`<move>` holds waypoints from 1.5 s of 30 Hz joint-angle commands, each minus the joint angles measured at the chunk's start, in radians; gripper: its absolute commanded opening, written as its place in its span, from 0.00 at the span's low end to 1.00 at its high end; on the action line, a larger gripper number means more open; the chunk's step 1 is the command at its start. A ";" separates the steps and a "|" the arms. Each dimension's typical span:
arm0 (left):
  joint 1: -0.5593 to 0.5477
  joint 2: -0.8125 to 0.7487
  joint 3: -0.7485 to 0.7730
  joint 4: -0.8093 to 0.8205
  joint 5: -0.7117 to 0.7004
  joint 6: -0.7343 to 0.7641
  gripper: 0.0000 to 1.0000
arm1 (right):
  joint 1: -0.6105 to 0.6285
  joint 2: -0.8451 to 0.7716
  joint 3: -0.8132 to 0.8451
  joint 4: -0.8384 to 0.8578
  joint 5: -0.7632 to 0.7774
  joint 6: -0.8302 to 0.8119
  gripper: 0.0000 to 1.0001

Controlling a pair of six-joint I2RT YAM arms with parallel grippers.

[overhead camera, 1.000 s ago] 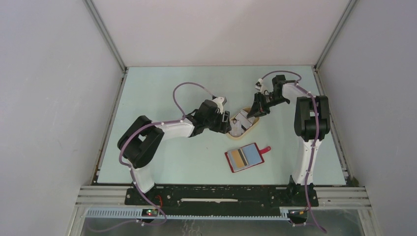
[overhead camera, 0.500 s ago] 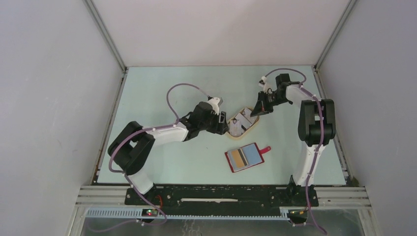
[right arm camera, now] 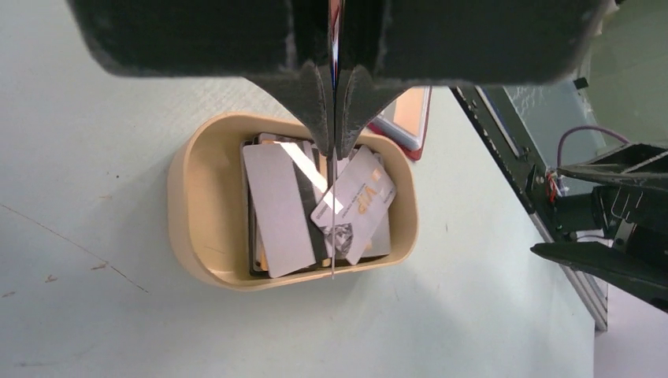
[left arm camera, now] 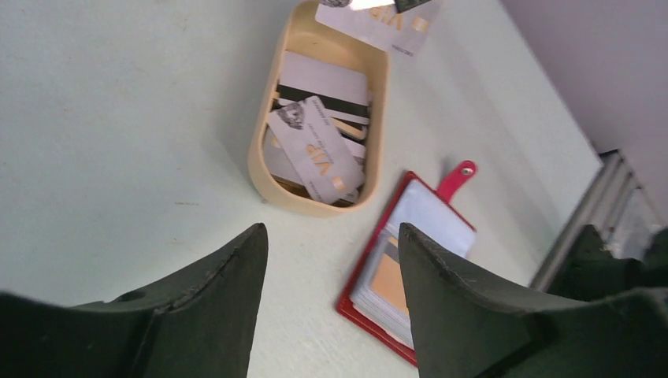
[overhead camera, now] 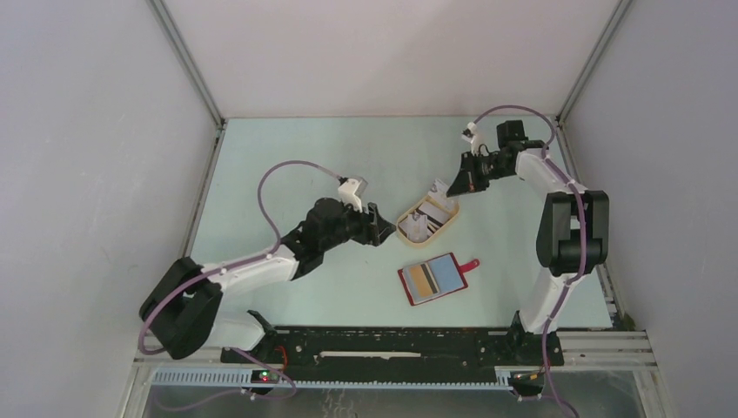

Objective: Put the credit cards into the card holder
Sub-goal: Pick up the credit card from the storage box.

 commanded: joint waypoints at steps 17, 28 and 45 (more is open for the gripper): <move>-0.110 -0.401 -0.268 0.560 0.007 -0.258 0.70 | -0.018 -0.692 -0.210 0.151 -0.276 -0.021 0.00; -0.152 -0.221 -0.273 0.961 0.008 -0.287 0.73 | 0.031 -0.751 -0.367 0.401 -0.502 0.353 0.00; -0.151 -0.041 -0.227 1.075 -0.035 -0.329 0.57 | 0.209 -0.661 -0.435 0.523 -0.484 0.411 0.00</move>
